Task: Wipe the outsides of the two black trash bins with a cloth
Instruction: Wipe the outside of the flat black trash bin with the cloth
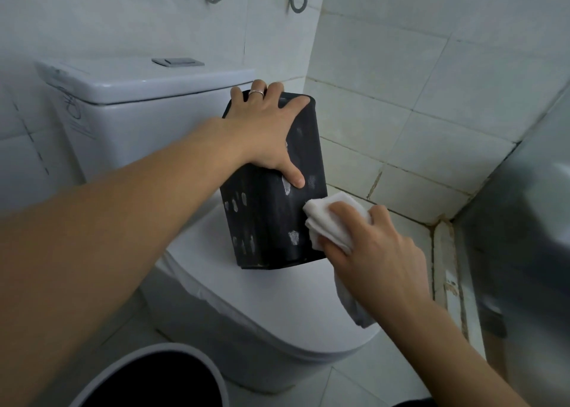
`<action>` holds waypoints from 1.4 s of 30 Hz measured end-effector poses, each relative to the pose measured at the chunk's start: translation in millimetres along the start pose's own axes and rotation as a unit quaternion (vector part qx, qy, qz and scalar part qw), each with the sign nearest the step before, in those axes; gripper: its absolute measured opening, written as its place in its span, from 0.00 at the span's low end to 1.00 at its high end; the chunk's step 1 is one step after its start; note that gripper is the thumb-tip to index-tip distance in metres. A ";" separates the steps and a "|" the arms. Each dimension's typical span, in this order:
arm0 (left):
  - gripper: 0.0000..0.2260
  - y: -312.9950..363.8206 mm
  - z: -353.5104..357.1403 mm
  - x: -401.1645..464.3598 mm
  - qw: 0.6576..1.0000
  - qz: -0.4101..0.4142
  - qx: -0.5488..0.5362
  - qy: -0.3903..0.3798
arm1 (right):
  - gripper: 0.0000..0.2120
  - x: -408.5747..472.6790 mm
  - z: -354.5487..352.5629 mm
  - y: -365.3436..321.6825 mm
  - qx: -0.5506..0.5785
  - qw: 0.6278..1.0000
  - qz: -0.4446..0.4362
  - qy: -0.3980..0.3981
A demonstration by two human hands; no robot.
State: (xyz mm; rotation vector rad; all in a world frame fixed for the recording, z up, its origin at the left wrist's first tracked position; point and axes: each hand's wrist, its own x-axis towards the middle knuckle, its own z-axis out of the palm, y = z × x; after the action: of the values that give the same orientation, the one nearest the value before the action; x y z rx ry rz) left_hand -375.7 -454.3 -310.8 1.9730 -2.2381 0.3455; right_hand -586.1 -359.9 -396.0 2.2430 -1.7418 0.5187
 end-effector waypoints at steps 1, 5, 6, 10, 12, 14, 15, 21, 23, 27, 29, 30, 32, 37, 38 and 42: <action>0.63 0.7 0.0 -0.4 1.000 0.002 0.002 0.001 | 0.15 6.8 -0.8 0.3 0.003 1.000 -0.001 0.005; 0.62 5.2 -0.6 0.0 1.000 0.015 0.010 0.009 | 0.15 37.2 -7.1 -2.8 0.004 1.000 0.004 0.018; 0.62 4.6 -0.5 0.6 1.000 0.014 0.009 0.010 | 0.15 41.2 -8.7 -3.1 0.003 1.000 0.005 0.013; 0.63 -3.1 0.0 0.9 1.000 0.000 -0.003 -0.003 | 0.14 27.4 -8.6 -1.0 -0.026 0.999 -0.019 -0.007; 0.63 -4.8 0.2 -0.4 1.000 0.001 -0.006 -0.003 | 0.15 9.4 -5.8 0.9 -0.040 0.998 -0.036 -0.020; 0.63 -3.3 0.3 -1.0 1.000 0.010 -0.003 0.004 | 0.15 -2.8 -5.3 3.3 -0.048 0.998 -0.039 -0.031; 0.63 -2.0 0.1 -1.2 1.000 0.013 -0.003 0.006 | 0.15 -4.3 -6.0 4.2 -0.055 0.997 -0.037 -0.034; 0.63 1.1 -0.5 -1.7 1.000 0.012 0.002 0.006 | 0.15 41.9 -13.7 1.0 -0.016 1.000 -0.006 -0.017; 0.63 1.3 -0.4 -2.0 1.000 0.012 0.004 0.008 | 0.13 57.3 -17.2 -0.7 -0.005 1.000 -0.004 -0.015; 0.63 -1.9 0.2 -0.2 1.000 0.006 0.002 0.006 | 0.13 48.2 -21.4 -2.8 -0.039 0.998 -0.022 -0.036; 0.63 -2.2 -0.6 -0.3 1.000 0.006 0.002 0.002 | 0.13 25.6 -21.0 -3.9 -0.064 0.996 -0.029 -0.057; 0.63 -1.5 -1.2 -0.3 1.000 0.008 0.002 0.002 | 0.15 13.6 -21.4 -4.2 -0.074 0.994 -0.034 -0.070; 0.63 2.4 -1.9 -0.3 1.000 0.017 0.004 0.004 | 0.16 -1.7 -22.1 -1.4 -0.096 0.990 -0.033 -0.093; 0.63 10.7 -4.2 -1.0 1.000 0.018 0.002 0.007 | 0.13 24.4 -20.5 6.2 -0.052 0.997 -0.010 -0.059; 0.63 10.9 -4.4 -1.2 1.000 0.018 0.005 0.008 | 0.12 33.4 -19.7 4.8 -0.045 0.998 -0.003 -0.044; 0.62 5.9 -3.5 -6.7 1.000 0.007 0.010 0.003 | 0.11 45.4 -17.0 -4.6 -0.042 0.999 0.006 -0.017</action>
State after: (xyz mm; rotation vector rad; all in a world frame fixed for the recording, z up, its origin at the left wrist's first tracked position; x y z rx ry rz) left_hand -380.8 -446.3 -309.6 1.9653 -2.2542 0.3752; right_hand -573.7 -391.5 -361.2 2.1961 -1.7613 0.4052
